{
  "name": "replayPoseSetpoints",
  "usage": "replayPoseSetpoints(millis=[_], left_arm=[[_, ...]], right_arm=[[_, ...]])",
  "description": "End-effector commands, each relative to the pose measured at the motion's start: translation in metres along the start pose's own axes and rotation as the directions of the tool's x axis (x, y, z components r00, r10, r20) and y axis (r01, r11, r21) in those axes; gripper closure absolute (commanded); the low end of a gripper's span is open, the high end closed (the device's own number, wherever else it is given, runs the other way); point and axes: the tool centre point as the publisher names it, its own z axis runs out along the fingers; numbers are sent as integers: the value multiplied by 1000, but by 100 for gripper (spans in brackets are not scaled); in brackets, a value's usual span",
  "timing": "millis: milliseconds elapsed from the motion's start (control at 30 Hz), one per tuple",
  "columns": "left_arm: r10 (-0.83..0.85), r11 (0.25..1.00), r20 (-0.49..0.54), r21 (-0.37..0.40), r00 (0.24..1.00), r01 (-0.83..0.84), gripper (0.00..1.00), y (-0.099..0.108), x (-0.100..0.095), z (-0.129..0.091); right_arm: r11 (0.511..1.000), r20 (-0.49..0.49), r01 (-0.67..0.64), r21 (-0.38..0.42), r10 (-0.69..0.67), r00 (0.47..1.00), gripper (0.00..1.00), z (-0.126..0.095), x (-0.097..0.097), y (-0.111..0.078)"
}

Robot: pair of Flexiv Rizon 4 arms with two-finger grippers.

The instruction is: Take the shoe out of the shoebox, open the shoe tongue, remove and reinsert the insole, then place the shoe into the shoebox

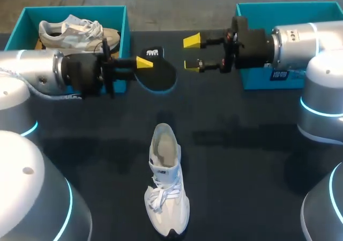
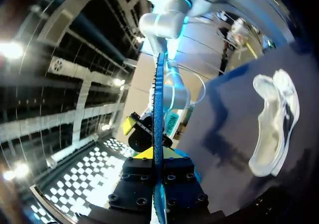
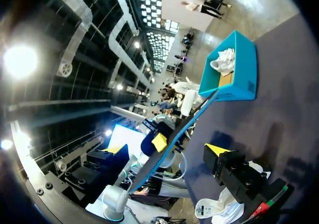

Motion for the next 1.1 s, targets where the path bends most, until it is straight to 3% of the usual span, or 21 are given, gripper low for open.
replayPoseSetpoints(millis=[33,267,533,600,1100], left_arm=[[-127,991,-17,33,992,127,100,0,-5,-6],[-381,921,-7,86,925,380,100,3,-2,-13],[-487,871,8,80,873,485,100,-10,-7,-22],[-387,920,-31,47,922,388,100,-19,-13,-24],[-387,920,-31,47,922,388,100,-19,-13,-24]], right_arm=[[1000,1,2,-2,-2,1000,0,-1,-1,-3],[1000,2,17,-2,-17,1000,0,-2,-1,-3],[1000,9,28,-2,-28,1000,0,-6,0,-4],[1000,8,31,-3,-31,999,0,-7,1,-4],[1000,8,31,-3,-31,999,0,-7,1,-4]])
